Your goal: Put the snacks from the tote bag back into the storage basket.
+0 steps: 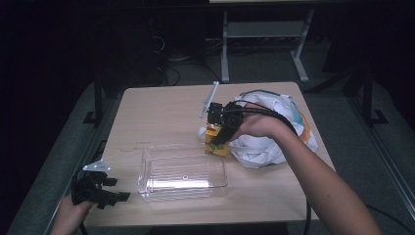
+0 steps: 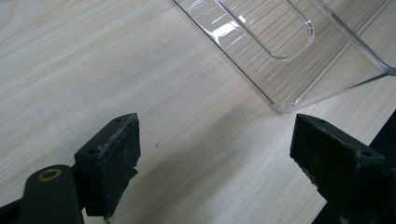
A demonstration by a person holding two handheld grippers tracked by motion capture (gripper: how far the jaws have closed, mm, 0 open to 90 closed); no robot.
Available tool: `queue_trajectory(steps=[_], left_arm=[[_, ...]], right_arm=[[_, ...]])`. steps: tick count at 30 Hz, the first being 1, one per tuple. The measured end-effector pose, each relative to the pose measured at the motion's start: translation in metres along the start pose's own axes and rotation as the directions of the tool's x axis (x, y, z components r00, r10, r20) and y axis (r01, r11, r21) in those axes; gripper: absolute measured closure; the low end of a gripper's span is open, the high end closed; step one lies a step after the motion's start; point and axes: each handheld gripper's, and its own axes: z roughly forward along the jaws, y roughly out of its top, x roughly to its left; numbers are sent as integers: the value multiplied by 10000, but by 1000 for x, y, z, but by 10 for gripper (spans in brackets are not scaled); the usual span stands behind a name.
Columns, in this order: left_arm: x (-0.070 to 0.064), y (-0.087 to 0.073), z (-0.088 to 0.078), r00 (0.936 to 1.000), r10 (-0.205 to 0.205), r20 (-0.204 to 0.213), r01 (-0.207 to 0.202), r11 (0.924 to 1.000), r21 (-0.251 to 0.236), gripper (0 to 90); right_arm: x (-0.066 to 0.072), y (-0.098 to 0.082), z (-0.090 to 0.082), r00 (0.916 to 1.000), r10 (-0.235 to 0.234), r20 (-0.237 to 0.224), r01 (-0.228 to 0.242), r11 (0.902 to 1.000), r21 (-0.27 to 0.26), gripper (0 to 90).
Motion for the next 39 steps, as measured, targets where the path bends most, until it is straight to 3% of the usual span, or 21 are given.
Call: queue_trajectory(steps=[14, 28, 39], left_arm=[[-1, 0, 0, 10000, 31, -6, -31, 10000, 42, 160], [-2, 1, 1, 10000, 70, 18, -70, 10000, 68, 160], [-2, 1, 2, 10000, 35, 33, -35, 9999, 97, 160]], right_arm=[[17, 10, 14, 9950, -868, -495, 875, 9961, 135, 513], [35, 9, 33, 9824, -1711, -752, 1745, 9838, 407, 513], [48, 3, 48, 9764, -1949, -935, 2010, 9777, 605, 513]])
